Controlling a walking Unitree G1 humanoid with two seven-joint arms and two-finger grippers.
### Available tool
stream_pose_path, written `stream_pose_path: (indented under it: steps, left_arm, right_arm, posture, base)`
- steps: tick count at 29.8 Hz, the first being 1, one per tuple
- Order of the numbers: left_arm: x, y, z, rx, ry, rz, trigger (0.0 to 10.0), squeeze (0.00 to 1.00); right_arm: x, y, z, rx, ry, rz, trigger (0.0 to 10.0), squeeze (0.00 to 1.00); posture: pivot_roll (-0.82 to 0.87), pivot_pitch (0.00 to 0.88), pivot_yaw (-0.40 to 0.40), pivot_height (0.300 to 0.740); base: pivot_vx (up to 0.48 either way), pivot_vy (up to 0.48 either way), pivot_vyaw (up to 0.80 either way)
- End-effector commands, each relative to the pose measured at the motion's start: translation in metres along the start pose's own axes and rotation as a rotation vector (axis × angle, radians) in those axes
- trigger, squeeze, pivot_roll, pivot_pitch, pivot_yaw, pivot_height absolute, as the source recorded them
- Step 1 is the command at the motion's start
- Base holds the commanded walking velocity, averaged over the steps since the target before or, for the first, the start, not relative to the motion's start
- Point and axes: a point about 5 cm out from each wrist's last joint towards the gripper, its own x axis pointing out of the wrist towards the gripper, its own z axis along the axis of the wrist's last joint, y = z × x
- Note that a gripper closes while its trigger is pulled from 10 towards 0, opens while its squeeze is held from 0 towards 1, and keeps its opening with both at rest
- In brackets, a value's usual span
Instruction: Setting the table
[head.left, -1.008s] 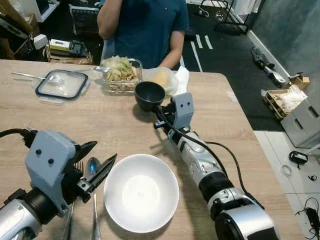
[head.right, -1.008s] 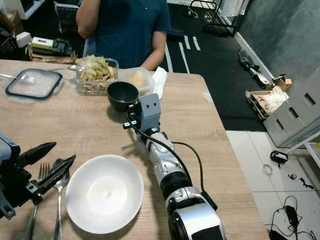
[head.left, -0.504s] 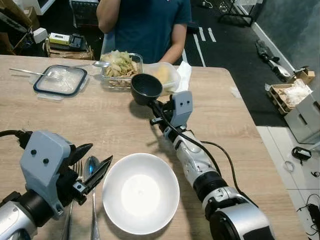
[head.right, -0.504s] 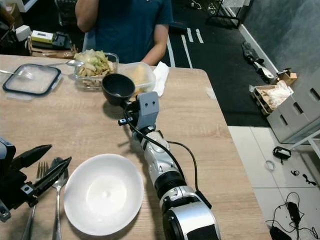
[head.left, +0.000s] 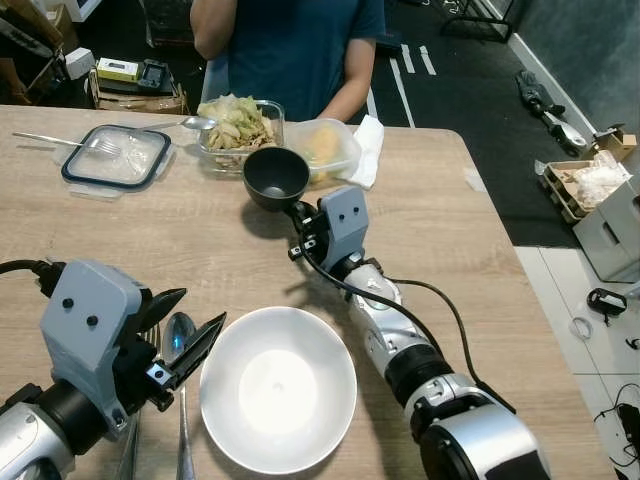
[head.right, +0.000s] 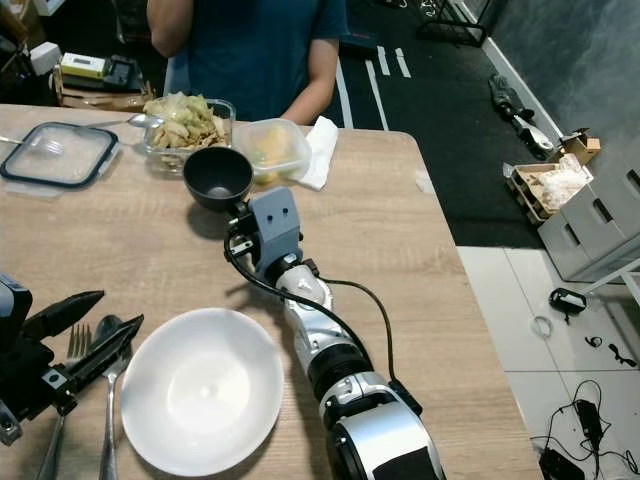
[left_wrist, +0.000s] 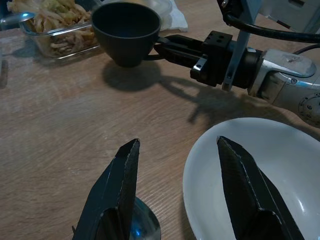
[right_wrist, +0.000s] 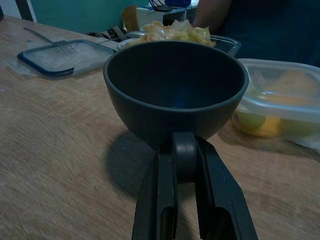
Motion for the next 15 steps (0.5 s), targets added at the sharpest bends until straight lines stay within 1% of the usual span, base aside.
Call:
stream_pose_path:
  steps: [1, 6, 15]
  left_arm:
    - [-0.0016, -0.0044, -0.0015, -0.005, 0.015, -0.017, 10.0, 0.00]
    - [-0.0011, -0.0047, -0.0012, -0.007, 0.015, -0.016, 10.0, 0.00]
    - [-0.0008, -0.0054, -0.0011, -0.010, 0.019, -0.013, 10.0, 0.00]
  right_arm:
    - [-0.0049, -0.0001, -0.0075, -0.007, 0.024, 0.007, 10.0, 0.00]
    - [-0.0069, -0.0038, -0.0102, -0.011, 0.038, 0.004, 10.0, 0.00]
    - [-0.0108, -0.0038, -0.0172, -0.020, 0.076, 0.039, 10.0, 0.00]
  posture:
    - [0.41, 0.202, -0.014, 0.740]
    - [0.41, 0.200, -0.014, 0.740]
    - [0.40, 0.193, -0.011, 0.740]
  base:
    - [0.000, 0.000, 0.00]
    - [0.000, 0.000, 0.00]
    - [0.000, 0.000, 0.00]
